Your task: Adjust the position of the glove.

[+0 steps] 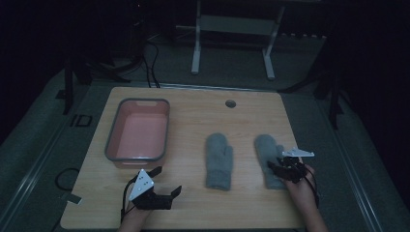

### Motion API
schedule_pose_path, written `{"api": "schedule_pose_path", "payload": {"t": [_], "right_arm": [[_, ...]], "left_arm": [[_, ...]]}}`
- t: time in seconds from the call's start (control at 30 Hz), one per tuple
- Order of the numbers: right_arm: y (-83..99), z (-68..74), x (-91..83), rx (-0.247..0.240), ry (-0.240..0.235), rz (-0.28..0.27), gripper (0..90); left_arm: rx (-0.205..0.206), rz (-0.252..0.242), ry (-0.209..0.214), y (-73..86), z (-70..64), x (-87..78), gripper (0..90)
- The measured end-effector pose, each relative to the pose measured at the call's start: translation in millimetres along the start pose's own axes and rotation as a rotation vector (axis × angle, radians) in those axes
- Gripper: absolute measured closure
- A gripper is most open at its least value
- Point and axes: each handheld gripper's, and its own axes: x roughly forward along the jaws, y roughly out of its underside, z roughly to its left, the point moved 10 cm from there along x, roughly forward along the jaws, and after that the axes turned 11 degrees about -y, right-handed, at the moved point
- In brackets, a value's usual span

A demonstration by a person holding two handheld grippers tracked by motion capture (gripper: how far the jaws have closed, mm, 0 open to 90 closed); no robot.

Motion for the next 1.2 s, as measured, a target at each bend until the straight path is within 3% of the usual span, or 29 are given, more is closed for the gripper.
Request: {"api": "schedule_pose_path", "payload": {"t": [0.07,0.13,0.3,0.37,0.57,0.73,1.0,1.03,1.1,1.2], "right_arm": [[-0.7,1.0,0.3,0.031,0.016,-0.016,74.6],[-2.4,3.1,-0.3,0.027,0.050,-0.023,78.6],[-14.2,14.6,-5.4,0.105,0.060,-0.083,80.6],[-21.0,24.3,-7.6,0.134,0.053,-0.110,80.6],[-41.3,56.3,-7.5,0.155,0.073,-0.148,80.6],[-55.9,84.1,-2.3,0.189,0.050,-0.177,80.6],[-75.2,127.0,11.0,0.193,0.017,-0.183,80.5],[-75.2,127.0,11.0,0.193,0.017,-0.183,80.5],[-77.4,142.5,21.4,0.196,0.006,-0.166,80.5],[-81.3,154.2,28.6,0.192,0.004,-0.158,80.5]], "left_arm": [[0.002,0.000,0.001,-0.2,-0.4,0.0,1.8],[0.004,0.000,0.002,-0.1,-0.6,0.1,1.8],[0.004,-0.006,0.003,-1.5,-0.8,-0.3,1.8],[0.001,-0.008,0.003,-1.9,-0.6,-0.1,1.8],[0.004,-0.011,0.015,-3.5,-2.0,0.7,1.8],[0.007,-0.018,0.023,-5.2,-3.1,1.5,1.8],[0.011,-0.021,0.031,-6.6,-3.3,2.1,1.8],[0.011,-0.021,0.031,-6.6,-3.3,2.1,1.8],[0.012,-0.023,0.033,-6.9,-2.7,1.5,1.8],[0.011,-0.024,0.033,-7.2,-1.9,1.0,1.8]]}}
